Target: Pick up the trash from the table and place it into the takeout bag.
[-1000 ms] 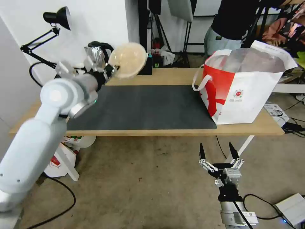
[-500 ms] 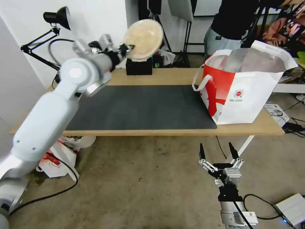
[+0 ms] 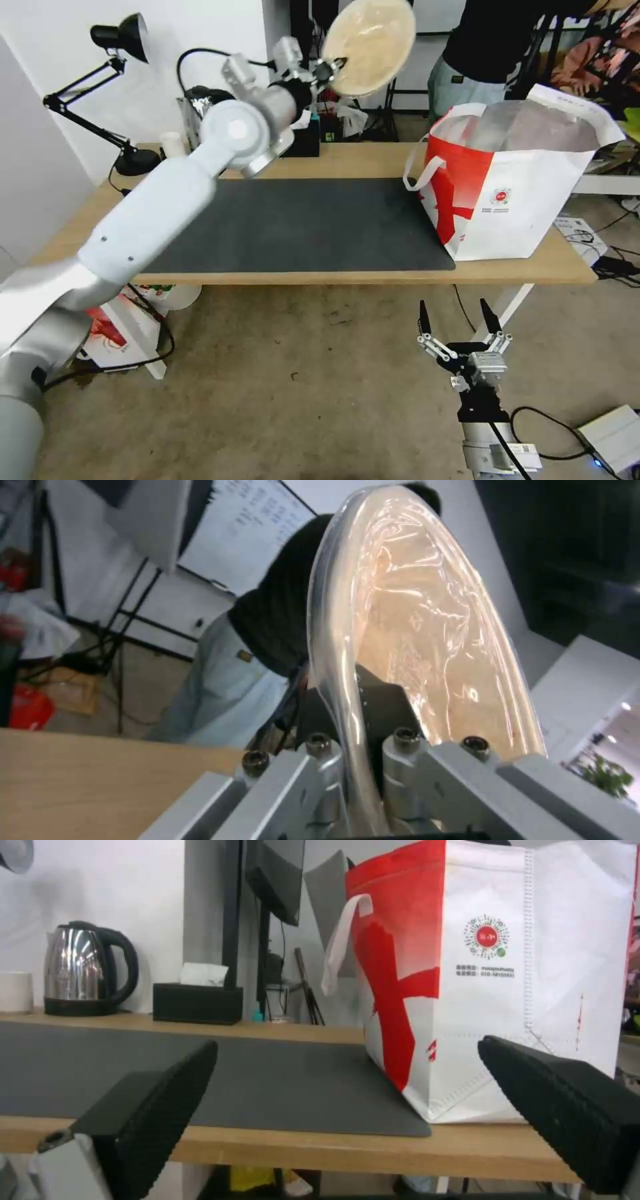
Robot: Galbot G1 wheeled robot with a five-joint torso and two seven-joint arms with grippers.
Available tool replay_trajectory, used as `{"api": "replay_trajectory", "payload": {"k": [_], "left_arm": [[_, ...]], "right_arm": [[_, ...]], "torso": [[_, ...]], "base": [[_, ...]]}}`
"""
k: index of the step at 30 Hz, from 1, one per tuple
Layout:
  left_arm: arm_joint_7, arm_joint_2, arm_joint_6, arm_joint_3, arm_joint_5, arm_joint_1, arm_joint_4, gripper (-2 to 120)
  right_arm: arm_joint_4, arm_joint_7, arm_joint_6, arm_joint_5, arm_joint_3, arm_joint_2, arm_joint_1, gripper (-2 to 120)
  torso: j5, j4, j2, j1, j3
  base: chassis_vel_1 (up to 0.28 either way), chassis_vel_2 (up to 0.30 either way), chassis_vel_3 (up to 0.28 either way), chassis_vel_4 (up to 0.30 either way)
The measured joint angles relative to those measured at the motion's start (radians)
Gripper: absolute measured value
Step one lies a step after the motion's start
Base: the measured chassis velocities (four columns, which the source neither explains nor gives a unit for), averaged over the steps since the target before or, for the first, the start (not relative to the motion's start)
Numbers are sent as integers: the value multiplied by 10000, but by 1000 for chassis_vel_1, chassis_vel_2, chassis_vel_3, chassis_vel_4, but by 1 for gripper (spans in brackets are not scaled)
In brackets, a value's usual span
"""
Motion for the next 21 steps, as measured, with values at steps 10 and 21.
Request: {"api": "replay_trajectory", "payload": {"k": [10, 21], "left_arm": [[594, -1059, -148, 1039, 167, -937, 1491, 0], [971, -2166, -229, 1649, 417, -1238, 3000, 0]], "right_arm": [[0, 0, 0, 0, 0, 0, 0, 100], [0, 0, 0, 0, 0, 0, 0, 100]], "torso": [[0, -1, 0, 1, 0], [1, -2, 1, 0, 0]], "base": [[0, 0, 0, 0], [0, 0, 0, 0]]}}
